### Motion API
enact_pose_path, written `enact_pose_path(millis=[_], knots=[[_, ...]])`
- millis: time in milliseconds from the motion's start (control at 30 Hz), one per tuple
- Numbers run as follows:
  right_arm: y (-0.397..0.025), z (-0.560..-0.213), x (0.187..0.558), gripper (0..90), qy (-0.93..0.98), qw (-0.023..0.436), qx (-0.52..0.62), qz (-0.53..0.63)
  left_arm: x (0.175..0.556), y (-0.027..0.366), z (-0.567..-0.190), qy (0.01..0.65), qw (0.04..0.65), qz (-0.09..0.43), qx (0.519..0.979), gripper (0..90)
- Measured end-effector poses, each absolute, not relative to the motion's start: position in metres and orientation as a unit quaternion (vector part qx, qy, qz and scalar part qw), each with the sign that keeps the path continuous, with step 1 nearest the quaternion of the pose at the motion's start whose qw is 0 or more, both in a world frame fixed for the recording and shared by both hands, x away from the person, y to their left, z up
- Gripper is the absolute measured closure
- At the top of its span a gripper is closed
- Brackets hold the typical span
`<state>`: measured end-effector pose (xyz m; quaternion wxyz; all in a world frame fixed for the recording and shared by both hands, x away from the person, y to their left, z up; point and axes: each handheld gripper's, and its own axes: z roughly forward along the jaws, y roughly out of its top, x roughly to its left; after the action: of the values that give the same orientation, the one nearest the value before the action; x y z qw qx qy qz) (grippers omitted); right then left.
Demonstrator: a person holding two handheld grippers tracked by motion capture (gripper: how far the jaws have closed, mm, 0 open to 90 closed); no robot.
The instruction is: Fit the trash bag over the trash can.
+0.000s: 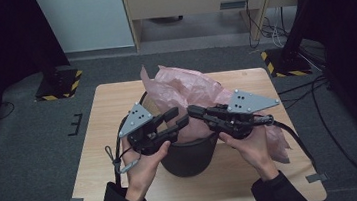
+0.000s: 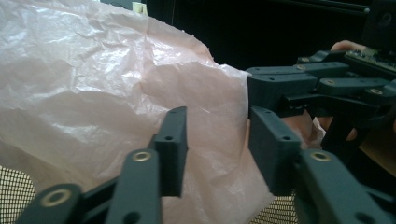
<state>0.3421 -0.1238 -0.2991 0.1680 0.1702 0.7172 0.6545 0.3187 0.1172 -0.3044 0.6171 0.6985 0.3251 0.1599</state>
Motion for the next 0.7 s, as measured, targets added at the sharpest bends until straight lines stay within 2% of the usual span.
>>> enact_pose_path(millis=[67, 300, 433, 567, 667, 700], knots=[[-0.124, -0.298, 0.342, 89.0, 0.718, 0.165, 0.168, 0.655, 0.320, 0.118, -0.305, 0.320, 0.618, 0.157, 0.700, 64.2], [-0.124, -0.298, 0.341, 88.8, 0.717, 0.160, 0.170, 0.657, 0.320, 0.114, -0.304, 0.301, 0.621, 0.153, 0.708, 87.9], [-0.125, -0.298, 0.341, 86.7, 0.716, 0.154, 0.173, 0.659, 0.320, 0.113, -0.304, 0.306, 0.617, 0.153, 0.709, 90.0], [-0.131, -0.295, 0.340, 73.3, 0.702, 0.157, 0.182, 0.670, 0.319, 0.116, -0.304, 0.316, 0.611, 0.156, 0.709, 90.0], [-0.142, -0.290, 0.341, 63.1, 0.685, 0.177, 0.197, 0.679, 0.318, 0.120, -0.303, 0.324, 0.604, 0.158, 0.711, 90.0], [-0.150, -0.288, 0.343, 56.8, 0.676, 0.189, 0.216, 0.679, 0.317, 0.121, -0.303, 0.326, 0.603, 0.158, 0.711, 90.0]])
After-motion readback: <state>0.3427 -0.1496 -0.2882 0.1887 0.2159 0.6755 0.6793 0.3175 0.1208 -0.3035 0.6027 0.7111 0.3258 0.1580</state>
